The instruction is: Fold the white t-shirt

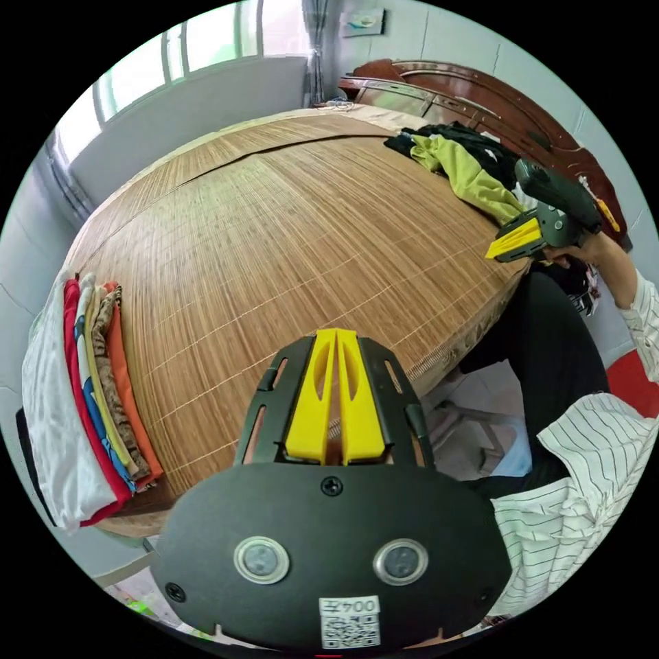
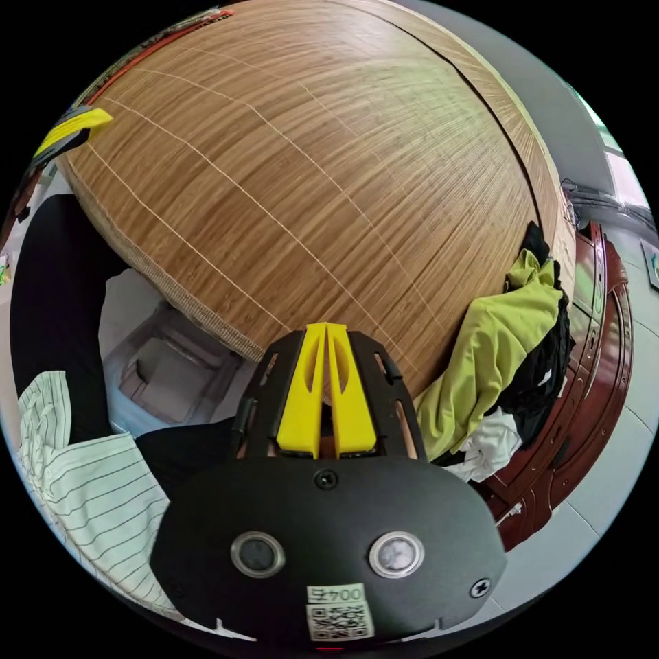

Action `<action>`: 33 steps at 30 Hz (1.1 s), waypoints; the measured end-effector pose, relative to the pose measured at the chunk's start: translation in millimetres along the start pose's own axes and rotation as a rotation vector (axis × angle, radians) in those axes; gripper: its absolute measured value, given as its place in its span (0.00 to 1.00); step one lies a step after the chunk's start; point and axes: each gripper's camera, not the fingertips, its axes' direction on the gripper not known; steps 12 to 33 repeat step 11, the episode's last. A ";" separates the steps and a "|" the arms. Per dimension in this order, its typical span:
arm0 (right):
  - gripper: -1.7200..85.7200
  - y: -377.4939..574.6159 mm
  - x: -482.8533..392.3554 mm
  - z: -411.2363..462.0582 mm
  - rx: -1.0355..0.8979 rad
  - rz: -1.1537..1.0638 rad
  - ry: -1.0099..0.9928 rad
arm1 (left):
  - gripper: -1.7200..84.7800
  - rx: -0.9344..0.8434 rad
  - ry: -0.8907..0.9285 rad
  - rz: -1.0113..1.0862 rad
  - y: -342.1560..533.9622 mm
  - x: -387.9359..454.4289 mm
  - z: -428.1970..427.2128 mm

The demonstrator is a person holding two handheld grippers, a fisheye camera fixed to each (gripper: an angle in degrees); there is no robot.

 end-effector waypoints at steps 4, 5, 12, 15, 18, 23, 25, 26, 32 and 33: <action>0.01 8.3 7.9 16.3 0.046 0.032 -0.079 | 0.03 -0.078 -0.020 0.035 -25.1 28.4 17.9; 0.01 9.7 9.5 17.5 0.055 0.034 -0.090 | 0.03 -0.112 -0.028 0.052 -30.6 36.4 25.0; 0.01 41.8 38.8 38.2 0.194 0.088 -0.262 | 0.02 -0.091 -0.059 0.016 -39.6 51.2 29.2; 0.01 41.8 38.8 38.2 0.194 0.088 -0.262 | 0.02 -0.091 -0.059 0.016 -39.6 51.2 29.2; 0.01 41.8 38.8 38.2 0.194 0.088 -0.262 | 0.02 -0.091 -0.059 0.016 -39.6 51.2 29.2; 0.01 41.8 38.8 38.2 0.194 0.088 -0.262 | 0.02 -0.091 -0.059 0.016 -39.6 51.2 29.2; 0.01 41.8 38.8 38.2 0.194 0.088 -0.262 | 0.02 -0.091 -0.059 0.016 -39.6 51.2 29.2; 0.01 41.8 38.8 38.2 0.194 0.088 -0.262 | 0.02 -0.091 -0.059 0.016 -39.6 51.2 29.2; 0.01 41.8 38.8 38.2 0.194 0.088 -0.262 | 0.02 -0.091 -0.059 0.016 -39.6 51.2 29.2; 0.01 41.8 38.8 38.2 0.194 0.088 -0.262 | 0.02 -0.091 -0.059 0.016 -39.6 51.2 29.2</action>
